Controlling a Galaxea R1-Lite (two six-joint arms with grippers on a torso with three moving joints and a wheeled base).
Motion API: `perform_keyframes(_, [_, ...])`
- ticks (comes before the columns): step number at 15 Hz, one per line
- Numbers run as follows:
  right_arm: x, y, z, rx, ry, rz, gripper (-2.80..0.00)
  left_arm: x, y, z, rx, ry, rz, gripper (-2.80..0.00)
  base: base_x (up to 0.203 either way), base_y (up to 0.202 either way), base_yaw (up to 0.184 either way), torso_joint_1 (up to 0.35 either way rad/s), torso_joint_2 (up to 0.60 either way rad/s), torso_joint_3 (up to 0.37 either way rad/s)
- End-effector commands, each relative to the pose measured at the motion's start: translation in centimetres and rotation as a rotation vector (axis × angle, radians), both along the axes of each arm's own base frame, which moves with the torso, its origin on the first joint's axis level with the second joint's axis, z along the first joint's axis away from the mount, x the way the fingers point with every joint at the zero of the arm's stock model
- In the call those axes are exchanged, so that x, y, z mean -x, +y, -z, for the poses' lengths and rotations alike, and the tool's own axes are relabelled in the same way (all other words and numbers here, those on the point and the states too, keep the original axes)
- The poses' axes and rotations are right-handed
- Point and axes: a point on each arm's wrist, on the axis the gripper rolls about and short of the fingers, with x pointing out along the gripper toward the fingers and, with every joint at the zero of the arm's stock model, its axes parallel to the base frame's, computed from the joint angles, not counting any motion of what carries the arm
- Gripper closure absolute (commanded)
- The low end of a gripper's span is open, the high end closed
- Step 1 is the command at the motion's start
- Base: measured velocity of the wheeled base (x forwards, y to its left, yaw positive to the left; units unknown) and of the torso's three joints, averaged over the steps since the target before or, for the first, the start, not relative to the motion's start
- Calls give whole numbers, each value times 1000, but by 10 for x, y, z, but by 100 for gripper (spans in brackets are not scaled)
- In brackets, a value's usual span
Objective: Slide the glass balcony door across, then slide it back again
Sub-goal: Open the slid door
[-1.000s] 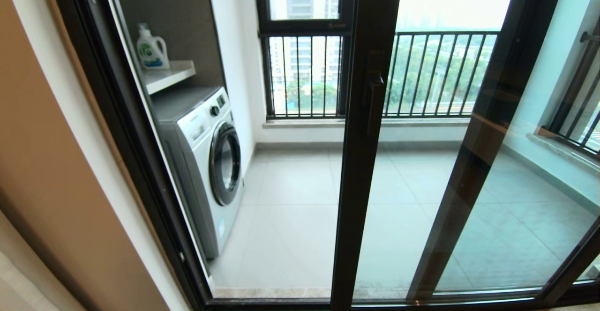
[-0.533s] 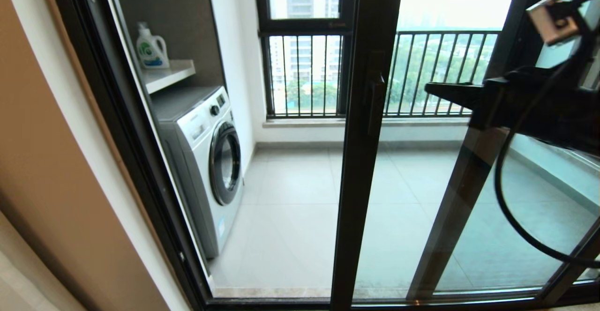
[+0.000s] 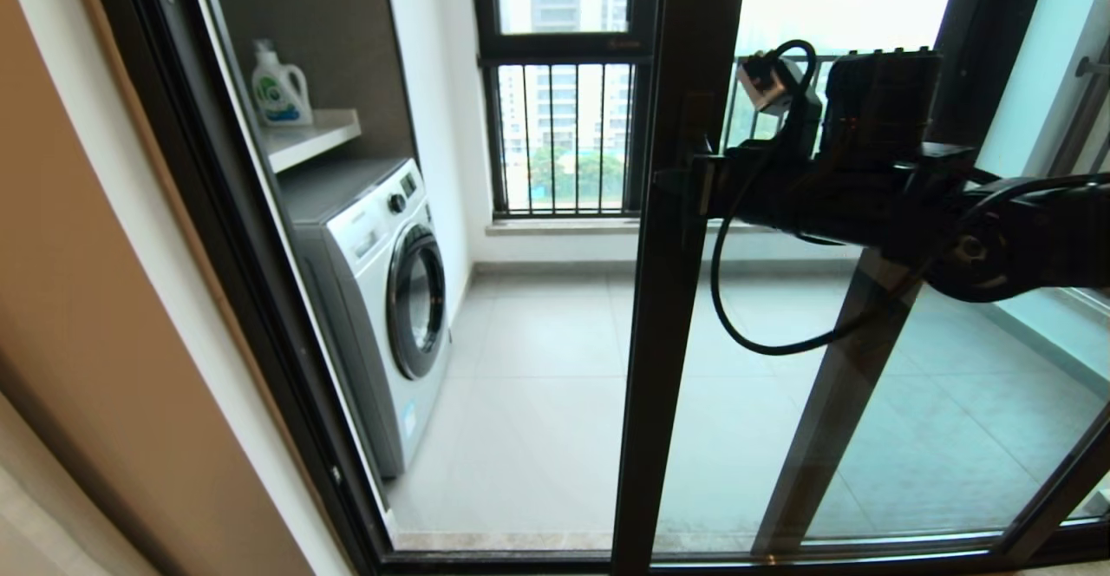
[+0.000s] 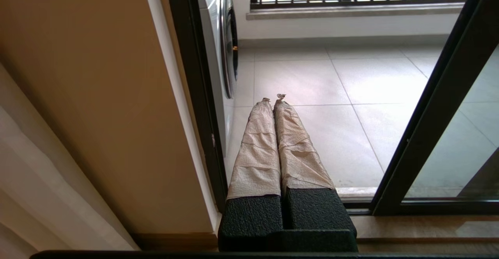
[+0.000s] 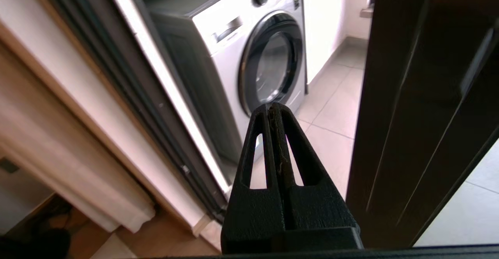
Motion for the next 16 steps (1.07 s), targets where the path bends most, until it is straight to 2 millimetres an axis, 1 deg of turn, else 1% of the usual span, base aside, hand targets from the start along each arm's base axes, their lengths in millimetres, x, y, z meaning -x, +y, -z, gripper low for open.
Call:
perform_keyframes(1, [-35, 12, 22, 9, 21, 45, 0, 0, 0, 0, -1, 3, 0, 0, 0, 0, 0, 0, 0, 0])
perform_keyframes(3, [-47, 15, 25, 5, 9, 81, 0, 0, 0, 0, -1, 2, 0, 0, 0, 0, 0, 0, 0, 0])
perform_keyframes(4, [-53, 13, 26, 4, 5, 94, 0, 0, 0, 0, -1, 1, 0, 0, 0, 0, 0, 0, 0, 0])
perform_keyframes(7, [-63, 0, 24, -3, -9, 130, 0, 0, 0, 0, -1, 1, 0, 0, 0, 0, 0, 0, 0, 0])
perform_keyframes(11, [-68, -14, 24, -2, -9, 207, 0, 0, 0, 0, -1, 3, 0, 0, 0, 0, 0, 0, 0, 0])
perform_keyframes(14, [-66, -25, 21, -3, -8, 231, 0, 0, 0, 0, -1, 2, 0, 0, 0, 0, 0, 0, 0, 0])
perform_keyframes(16, [-64, -34, 26, 7, 11, 249, 0, 0, 0, 0, -1, 3, 0, 0, 0, 0, 0, 0, 0, 0])
